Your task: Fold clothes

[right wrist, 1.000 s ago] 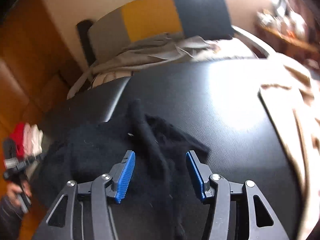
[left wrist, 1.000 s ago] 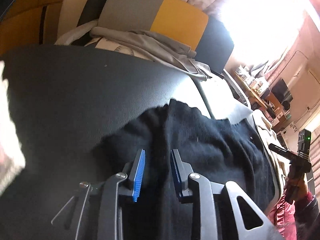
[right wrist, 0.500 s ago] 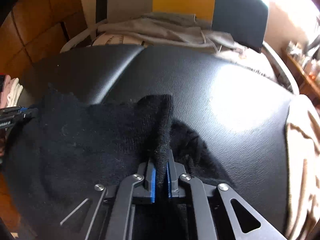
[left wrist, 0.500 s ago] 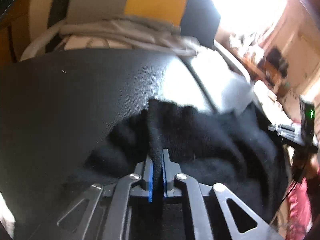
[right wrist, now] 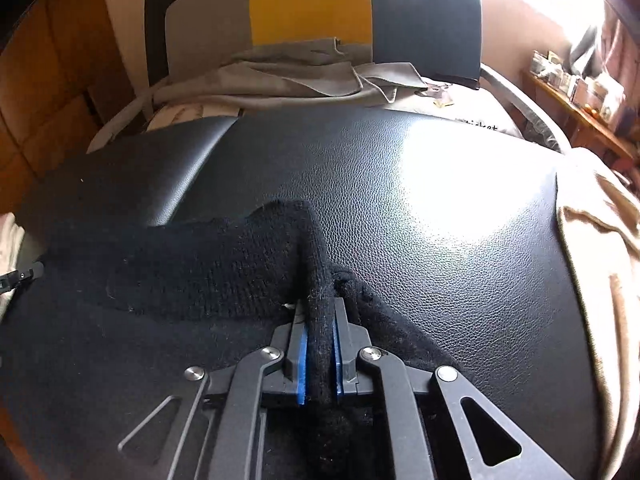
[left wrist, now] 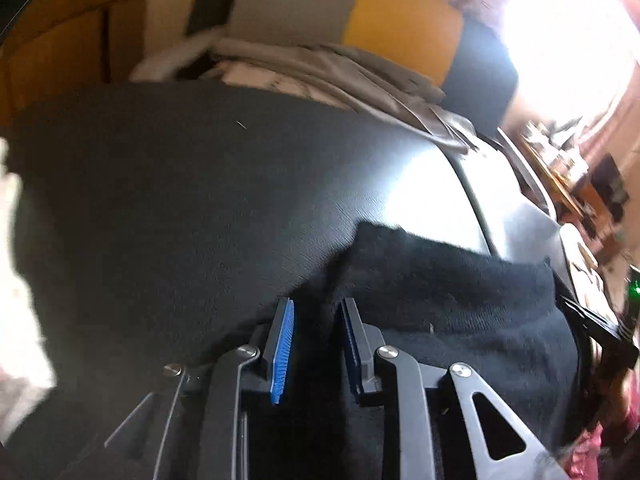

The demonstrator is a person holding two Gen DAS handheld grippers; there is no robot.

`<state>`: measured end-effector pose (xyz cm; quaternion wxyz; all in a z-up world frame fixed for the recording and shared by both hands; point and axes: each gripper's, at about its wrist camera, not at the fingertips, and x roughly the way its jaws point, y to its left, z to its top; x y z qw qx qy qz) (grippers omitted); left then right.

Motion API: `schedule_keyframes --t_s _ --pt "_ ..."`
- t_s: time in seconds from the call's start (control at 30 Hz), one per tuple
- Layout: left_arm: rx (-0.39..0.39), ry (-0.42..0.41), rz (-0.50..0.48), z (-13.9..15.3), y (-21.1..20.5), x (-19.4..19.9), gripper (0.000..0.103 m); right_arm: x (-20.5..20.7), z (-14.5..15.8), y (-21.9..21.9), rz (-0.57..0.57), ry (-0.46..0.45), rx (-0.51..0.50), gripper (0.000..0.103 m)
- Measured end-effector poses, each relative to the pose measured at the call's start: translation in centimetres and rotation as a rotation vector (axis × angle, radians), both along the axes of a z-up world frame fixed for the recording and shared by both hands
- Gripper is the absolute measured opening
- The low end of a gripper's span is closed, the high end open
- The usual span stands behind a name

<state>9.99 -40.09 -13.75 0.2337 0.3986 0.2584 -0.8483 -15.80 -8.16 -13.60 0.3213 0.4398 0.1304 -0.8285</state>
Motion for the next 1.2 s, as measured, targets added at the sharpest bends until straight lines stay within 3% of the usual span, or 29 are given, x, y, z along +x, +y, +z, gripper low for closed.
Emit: schedule_keyframes --t_s 0.07,0.13,0.23,0.37,0.47,0.53,0.6,0.67,0.77,0.9,1.0,1.07,1.2 --pt "-0.052 0.041 0.032 1.8 0.8 1.5 0.025 0.6 1.2 0.4 -0.01 0.032 -0.014 0.029" --pt "-0.084 0.104 0.041 3.5 1.9 3.2 0.026 2.0 3.0 0.3 0.012 0.102 -0.034 0.034" --pt "-0.11 0.157 -0.031 4.8 5.1 3.9 0.027 4.8 5.4 0.2 0.06 0.174 -0.091 0.043" --pt "-0.122 0.123 -0.166 3.9 10.0 3.6 0.027 8.6 5.5 -0.3 0.163 0.14 -0.101 0.054" --pt "-0.096 0.05 -0.169 1.5 11.1 4.4 0.027 10.0 3.2 0.3 0.167 0.075 -0.058 0.054" --pt "-0.067 0.066 -0.162 0.9 11.3 6.1 0.026 10.3 0.9 1.9 0.125 0.013 -0.042 0.054" --pt "-0.038 0.083 -0.154 0.2 11.5 7.7 0.025 11.4 -0.3 5.0 0.087 0.003 -0.13 0.054" --pt "-0.021 0.097 -0.145 0.0 11.8 8.9 0.024 13.2 -0.7 6.7 0.089 0.027 -0.144 0.054" --pt "-0.007 0.115 -0.13 -0.1 12.3 10.2 0.024 15.2 -1.0 7.3 0.104 0.073 -0.129 0.054" --pt "0.034 0.157 -0.085 0.8 11.0 13.1 0.028 15.6 -1.0 7.6 0.099 0.052 -0.138 0.055" --pt "0.069 0.192 -0.047 1.6 9.6 15.6 0.035 15.3 -0.4 7.4 0.099 0.014 -0.13 0.062" --pt "0.075 0.2 -0.019 1.9 8.1 16.9 0.038 15.1 0.5 7.2 0.112 0.008 -0.153 0.075" --pt "0.189 0.22 -0.016 1.5 5.4 16.2 0.044 15.2 1.7 6.3 0.158 0.027 -0.18 0.077"
